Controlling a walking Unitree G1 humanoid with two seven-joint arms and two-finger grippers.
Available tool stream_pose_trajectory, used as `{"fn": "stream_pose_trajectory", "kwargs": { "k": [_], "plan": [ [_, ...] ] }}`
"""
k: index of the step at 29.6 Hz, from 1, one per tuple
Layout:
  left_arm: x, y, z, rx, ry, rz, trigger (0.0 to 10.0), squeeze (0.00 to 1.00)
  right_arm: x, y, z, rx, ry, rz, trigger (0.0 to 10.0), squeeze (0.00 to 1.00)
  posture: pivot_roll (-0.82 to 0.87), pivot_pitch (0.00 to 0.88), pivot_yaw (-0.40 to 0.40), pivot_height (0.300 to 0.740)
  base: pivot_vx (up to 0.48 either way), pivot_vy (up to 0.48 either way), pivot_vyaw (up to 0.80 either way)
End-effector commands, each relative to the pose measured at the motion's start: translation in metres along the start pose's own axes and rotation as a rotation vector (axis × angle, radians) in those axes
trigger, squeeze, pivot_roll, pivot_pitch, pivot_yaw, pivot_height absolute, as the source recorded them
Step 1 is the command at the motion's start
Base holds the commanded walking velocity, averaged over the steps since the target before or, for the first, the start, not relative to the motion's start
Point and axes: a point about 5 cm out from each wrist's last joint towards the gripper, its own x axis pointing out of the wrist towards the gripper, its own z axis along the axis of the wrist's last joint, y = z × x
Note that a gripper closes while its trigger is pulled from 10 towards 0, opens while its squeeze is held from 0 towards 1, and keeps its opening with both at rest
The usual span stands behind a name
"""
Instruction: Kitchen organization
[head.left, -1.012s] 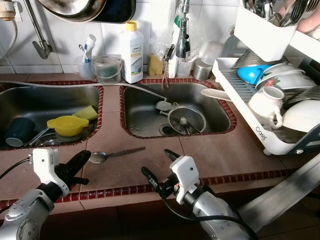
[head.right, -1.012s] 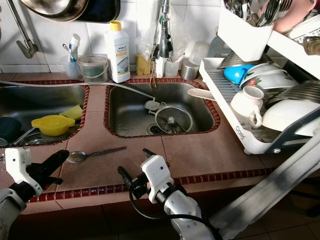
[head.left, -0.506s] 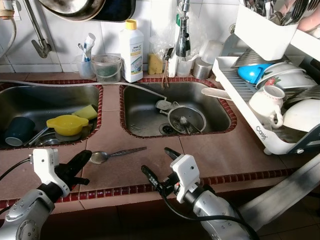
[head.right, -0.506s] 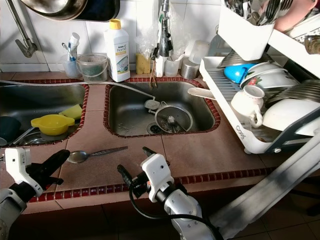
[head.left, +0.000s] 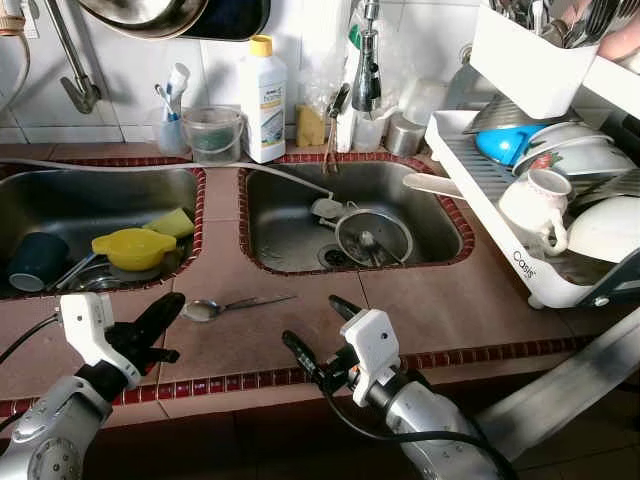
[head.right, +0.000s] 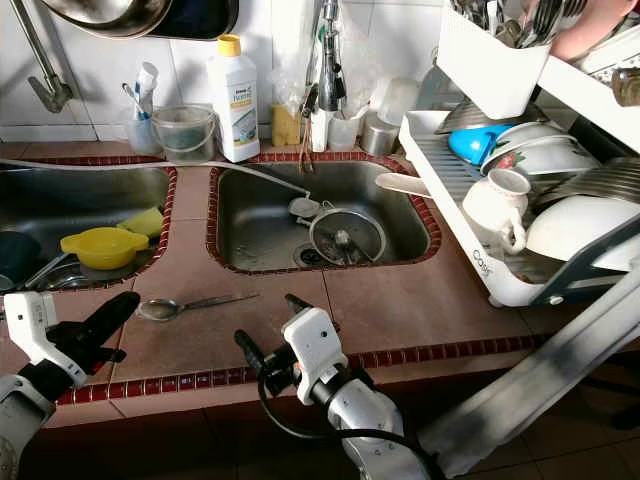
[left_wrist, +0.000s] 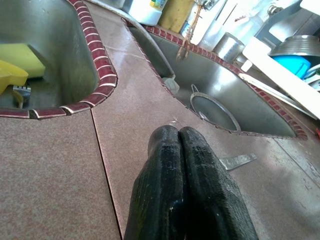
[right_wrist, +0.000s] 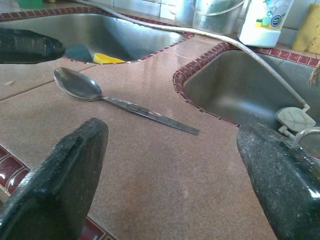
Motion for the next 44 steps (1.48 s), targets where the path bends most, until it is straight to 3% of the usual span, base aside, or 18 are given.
{"fn": "stream_pose_trajectory", "kwargs": {
  "k": [1,2,3,4,5,7,8,9,10,11,28,39,40,44],
  "plan": [
    [0.001,-0.003,0.003,0.011,0.003,-0.017,0.0,0.00,-0.001,0.001,0.005,0.003,-0.019,0.004,10.0,0.00,-0.07,0.045,-0.040,0.740,0.000,0.000,0.00],
    [0.001,-0.003,0.002,0.013,0.008,-0.017,0.0,0.00,-0.001,0.001,0.005,0.003,-0.019,0.003,10.0,0.00,-0.07,0.045,-0.040,0.740,0.000,0.000,0.00],
    [0.002,-0.003,0.001,0.016,0.017,-0.016,4.8,0.00,-0.001,0.001,0.005,0.004,-0.020,0.003,10.0,0.00,-0.07,0.041,-0.039,0.740,0.000,0.000,0.00],
    [0.002,-0.002,0.000,0.019,0.030,-0.011,3.9,0.00,-0.001,0.001,0.005,0.004,-0.020,0.003,10.0,0.00,-0.07,0.041,-0.039,0.740,0.000,0.000,0.00],
    [0.002,-0.002,0.000,0.019,0.030,-0.011,3.9,0.00,-0.001,0.001,0.005,0.004,-0.020,0.003,10.0,0.00,-0.07,0.041,-0.039,0.740,0.000,0.000,0.00],
    [0.001,-0.002,0.000,0.030,0.036,-0.002,5.5,0.00,-0.001,0.002,0.005,0.006,-0.021,0.002,10.0,0.00,-0.07,0.039,-0.037,0.740,0.000,0.000,0.00],
    [0.001,-0.001,0.000,0.030,0.036,-0.001,10.0,0.00,-0.001,0.002,0.005,0.006,-0.020,0.002,10.0,0.00,-0.07,0.039,-0.037,0.740,0.000,0.000,0.00],
    [0.001,-0.001,0.000,0.026,0.035,0.002,10.0,0.00,-0.001,0.002,0.005,0.006,-0.021,0.002,10.0,0.00,-0.07,0.039,-0.037,0.740,0.000,0.000,0.00],
    [0.001,0.000,0.000,0.022,0.037,0.008,10.0,0.31,-0.001,0.002,0.005,0.007,-0.021,0.003,10.0,0.00,-0.07,0.038,-0.038,0.740,0.000,0.000,0.00],
    [0.001,0.002,0.001,0.021,0.031,0.026,10.0,1.00,-0.001,0.003,0.005,0.007,-0.021,0.004,10.0,0.00,-0.07,0.038,-0.038,0.740,0.000,0.000,0.00],
    [-0.010,-0.001,0.001,-0.033,0.024,0.027,10.0,1.00,-0.003,0.002,0.005,0.008,-0.020,0.006,10.0,0.00,-0.06,0.051,-0.044,0.740,0.000,0.000,0.00],
    [-0.011,-0.004,0.000,0.000,0.046,0.047,10.0,1.00,-0.003,0.002,0.005,0.011,-0.018,0.018,10.0,0.00,-0.05,0.057,-0.048,0.740,0.000,0.000,0.00],
    [-0.010,-0.004,-0.001,-0.013,0.052,0.052,10.0,0.00,-0.002,0.002,0.005,0.011,-0.018,0.020,10.0,0.00,-0.05,0.061,-0.050,0.740,0.000,0.000,0.00],
    [-0.008,-0.005,-0.001,0.000,0.064,0.054,10.0,0.00,-0.002,0.002,0.006,0.010,-0.019,0.023,10.0,0.00,-0.05,0.061,-0.049,0.740,0.000,0.000,0.00]
  ]
}}
